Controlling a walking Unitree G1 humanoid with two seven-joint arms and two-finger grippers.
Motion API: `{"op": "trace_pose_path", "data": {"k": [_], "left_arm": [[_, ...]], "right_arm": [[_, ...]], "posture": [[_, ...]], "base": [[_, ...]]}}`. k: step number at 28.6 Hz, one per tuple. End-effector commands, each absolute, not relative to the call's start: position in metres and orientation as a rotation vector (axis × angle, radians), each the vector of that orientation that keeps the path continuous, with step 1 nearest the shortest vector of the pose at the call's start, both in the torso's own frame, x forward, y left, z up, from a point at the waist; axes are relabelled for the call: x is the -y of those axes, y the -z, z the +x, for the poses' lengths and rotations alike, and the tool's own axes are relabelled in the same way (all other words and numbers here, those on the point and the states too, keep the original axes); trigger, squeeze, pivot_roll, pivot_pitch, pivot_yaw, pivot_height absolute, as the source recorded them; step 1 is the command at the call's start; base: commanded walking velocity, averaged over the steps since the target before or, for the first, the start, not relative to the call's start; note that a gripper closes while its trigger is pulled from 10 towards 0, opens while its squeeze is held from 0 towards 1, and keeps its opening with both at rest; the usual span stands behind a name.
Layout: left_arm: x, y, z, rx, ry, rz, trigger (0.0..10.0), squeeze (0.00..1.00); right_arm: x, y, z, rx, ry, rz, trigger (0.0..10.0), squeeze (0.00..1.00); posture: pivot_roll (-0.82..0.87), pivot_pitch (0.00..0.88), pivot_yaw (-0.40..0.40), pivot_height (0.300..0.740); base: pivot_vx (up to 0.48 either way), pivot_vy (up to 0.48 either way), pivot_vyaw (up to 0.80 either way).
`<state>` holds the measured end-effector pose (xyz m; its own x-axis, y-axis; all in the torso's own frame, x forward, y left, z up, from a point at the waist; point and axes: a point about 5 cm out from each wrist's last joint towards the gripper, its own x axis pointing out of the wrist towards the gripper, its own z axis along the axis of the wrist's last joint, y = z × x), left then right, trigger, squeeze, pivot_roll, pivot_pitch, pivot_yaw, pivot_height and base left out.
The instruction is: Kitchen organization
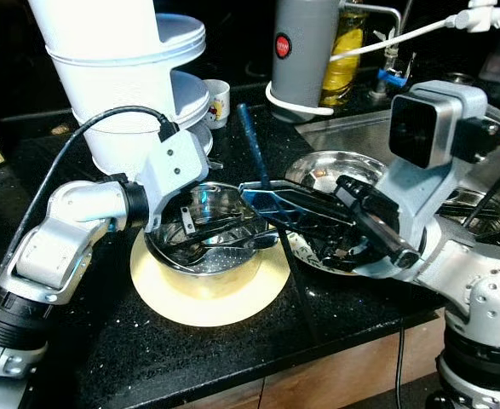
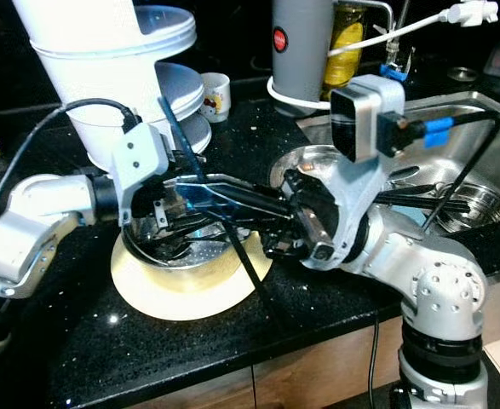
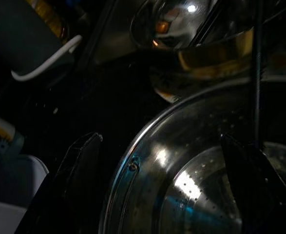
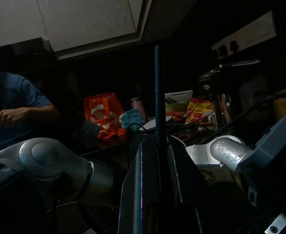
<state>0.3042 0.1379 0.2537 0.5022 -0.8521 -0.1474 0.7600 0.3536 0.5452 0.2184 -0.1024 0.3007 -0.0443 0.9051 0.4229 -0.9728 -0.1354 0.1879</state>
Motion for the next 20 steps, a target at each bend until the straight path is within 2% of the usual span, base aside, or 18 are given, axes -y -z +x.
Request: {"op": "trace_pose_path", "data": {"k": [1, 11, 20], "left_arm": [[-0.134, -0.247, 0.304, 0.157, 1.085, 0.612, 10.0, 0.00], [-0.122, -0.247, 0.302, 0.168, 1.170, 0.600, 10.0, 0.00], [-0.122, -0.252, 0.303, 0.182, 1.156, 0.609, 10.0, 0.00]], "right_arm": [[0.103, -0.301, 0.217, 0.176, -1.620, 0.495, 10.0, 0.00], [0.101, -0.301, 0.218, 0.168, -1.608, 0.486, 10.0, 0.00], [0.101, -0.299, 0.218, 0.160, -1.602, 0.485, 10.0, 0.00]], "posture": [[0.01, 0.000, 0.031, 0.740], [0.00, 0.000, 0.032, 0.740], [0.00, 0.000, 0.034, 0.740]], "base": [[0.000, 0.000, 0.00], [0.000, 0.000, 0.00], [0.000, 0.000, 0.00]]}}
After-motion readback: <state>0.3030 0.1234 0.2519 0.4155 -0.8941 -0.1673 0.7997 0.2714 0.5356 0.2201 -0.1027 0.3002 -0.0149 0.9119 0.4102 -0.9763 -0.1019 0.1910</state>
